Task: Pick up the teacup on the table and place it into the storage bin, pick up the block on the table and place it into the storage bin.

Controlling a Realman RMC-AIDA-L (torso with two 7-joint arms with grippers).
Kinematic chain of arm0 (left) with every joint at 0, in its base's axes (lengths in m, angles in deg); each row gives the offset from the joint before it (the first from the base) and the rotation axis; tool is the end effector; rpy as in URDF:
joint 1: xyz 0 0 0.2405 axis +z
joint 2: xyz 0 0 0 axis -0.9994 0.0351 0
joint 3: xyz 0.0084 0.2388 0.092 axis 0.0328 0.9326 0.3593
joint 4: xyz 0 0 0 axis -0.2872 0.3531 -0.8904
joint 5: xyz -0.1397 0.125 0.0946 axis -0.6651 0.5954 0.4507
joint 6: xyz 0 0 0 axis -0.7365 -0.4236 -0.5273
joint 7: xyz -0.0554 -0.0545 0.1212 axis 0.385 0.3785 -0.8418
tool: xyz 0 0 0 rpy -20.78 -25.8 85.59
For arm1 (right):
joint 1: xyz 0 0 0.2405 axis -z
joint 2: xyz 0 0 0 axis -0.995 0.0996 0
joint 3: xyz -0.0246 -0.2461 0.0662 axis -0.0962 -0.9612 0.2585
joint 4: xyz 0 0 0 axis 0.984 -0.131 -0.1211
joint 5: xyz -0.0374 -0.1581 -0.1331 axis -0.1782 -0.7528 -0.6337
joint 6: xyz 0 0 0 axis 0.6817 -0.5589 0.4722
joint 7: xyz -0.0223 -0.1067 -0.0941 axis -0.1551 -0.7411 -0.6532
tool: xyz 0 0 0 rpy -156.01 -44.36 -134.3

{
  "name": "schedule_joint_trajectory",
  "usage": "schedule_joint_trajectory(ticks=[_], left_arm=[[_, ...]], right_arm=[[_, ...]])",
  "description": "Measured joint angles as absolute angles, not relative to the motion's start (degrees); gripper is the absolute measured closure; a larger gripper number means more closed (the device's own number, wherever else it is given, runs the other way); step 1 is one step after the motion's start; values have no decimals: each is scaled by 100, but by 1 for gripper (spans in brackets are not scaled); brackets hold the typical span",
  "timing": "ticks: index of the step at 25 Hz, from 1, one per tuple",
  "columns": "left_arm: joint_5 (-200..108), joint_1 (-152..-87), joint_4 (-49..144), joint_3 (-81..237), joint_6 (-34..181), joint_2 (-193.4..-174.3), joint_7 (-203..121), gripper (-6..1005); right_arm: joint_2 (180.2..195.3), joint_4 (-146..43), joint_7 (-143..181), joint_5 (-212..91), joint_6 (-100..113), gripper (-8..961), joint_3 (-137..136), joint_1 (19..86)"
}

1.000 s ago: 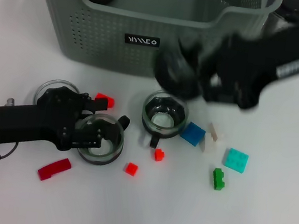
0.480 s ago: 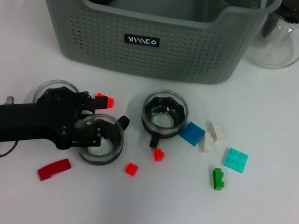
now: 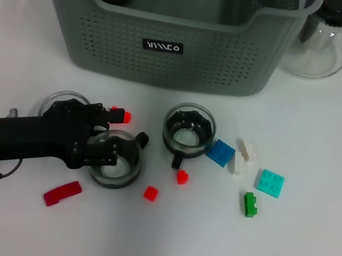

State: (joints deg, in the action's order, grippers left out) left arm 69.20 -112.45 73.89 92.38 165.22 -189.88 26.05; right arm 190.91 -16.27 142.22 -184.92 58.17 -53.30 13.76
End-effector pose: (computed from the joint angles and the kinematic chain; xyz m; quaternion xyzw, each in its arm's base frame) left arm -0.3012 0.2585 -0.0200 -0.9075 -0.2613 -0.3106 0.1080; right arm 0.0346 0.4879 -0.0125 -0.9561 0.1671 0.0191 0.2398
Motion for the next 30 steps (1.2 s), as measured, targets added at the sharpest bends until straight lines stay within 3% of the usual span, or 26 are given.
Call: schedule_joint_trajectory(ticks=[6, 10, 30], left_arm=[[6920, -11247, 7389, 9235, 16515, -18988, 2605, 246], [6920, -11234, 7389, 9235, 16508, -18989, 2605, 247], [6920, -11240, 7389, 9235, 16466, -19024, 2616, 250]], right_arm=[[19378, -2431, 14252, -19202, 4745, 896, -5713, 1154], [19480, -2665, 14331, -19584, 4401, 896, -5841, 1140], [19491, -2882, 14385, -19775, 4271, 877, -6116, 1266]])
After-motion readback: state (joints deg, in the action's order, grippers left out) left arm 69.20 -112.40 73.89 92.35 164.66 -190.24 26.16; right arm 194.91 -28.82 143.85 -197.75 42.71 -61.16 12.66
